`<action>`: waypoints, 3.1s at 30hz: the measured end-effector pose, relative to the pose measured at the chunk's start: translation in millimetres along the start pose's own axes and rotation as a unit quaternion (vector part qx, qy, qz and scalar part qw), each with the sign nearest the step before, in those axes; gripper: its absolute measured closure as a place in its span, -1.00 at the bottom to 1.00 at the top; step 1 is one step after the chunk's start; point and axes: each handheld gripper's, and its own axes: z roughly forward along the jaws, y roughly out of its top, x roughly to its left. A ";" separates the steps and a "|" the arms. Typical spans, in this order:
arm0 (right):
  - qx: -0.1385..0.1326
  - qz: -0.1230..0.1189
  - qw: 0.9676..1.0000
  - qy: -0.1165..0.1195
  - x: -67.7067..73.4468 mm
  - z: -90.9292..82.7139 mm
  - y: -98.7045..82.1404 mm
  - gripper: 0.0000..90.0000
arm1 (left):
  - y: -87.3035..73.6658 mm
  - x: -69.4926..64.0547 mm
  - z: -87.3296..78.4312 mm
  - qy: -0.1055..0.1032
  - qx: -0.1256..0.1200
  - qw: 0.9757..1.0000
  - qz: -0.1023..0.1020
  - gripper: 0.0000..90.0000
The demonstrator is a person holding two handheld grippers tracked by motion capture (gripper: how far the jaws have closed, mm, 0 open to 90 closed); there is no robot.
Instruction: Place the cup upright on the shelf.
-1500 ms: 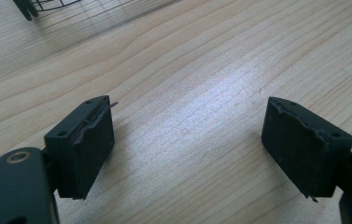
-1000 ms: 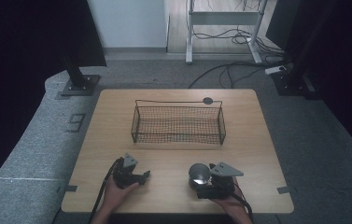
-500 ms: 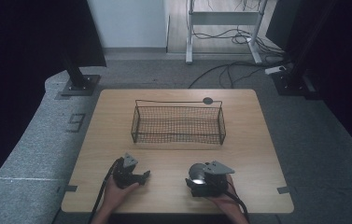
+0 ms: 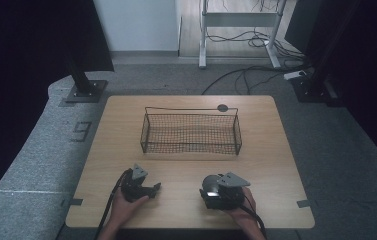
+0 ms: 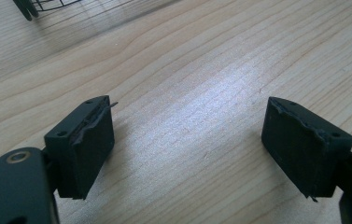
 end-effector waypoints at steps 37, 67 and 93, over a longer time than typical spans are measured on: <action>-0.050 0.014 0.999 0.003 -14.0 -24.8 22.6 -0.70 | 0.0 0.1 0.0 -0.001 0.000 1.000 0.000 -0.62; -0.074 0.006 0.997 -0.006 -22.7 -34.9 55.7 -0.70 | 0.0 0.1 -0.1 0.000 0.000 1.000 0.000 -0.62; -0.082 0.003 0.997 -0.008 -29.8 -31.5 83.2 -0.70 | 0.0 0.0 -0.1 0.000 0.000 1.000 0.000 -0.62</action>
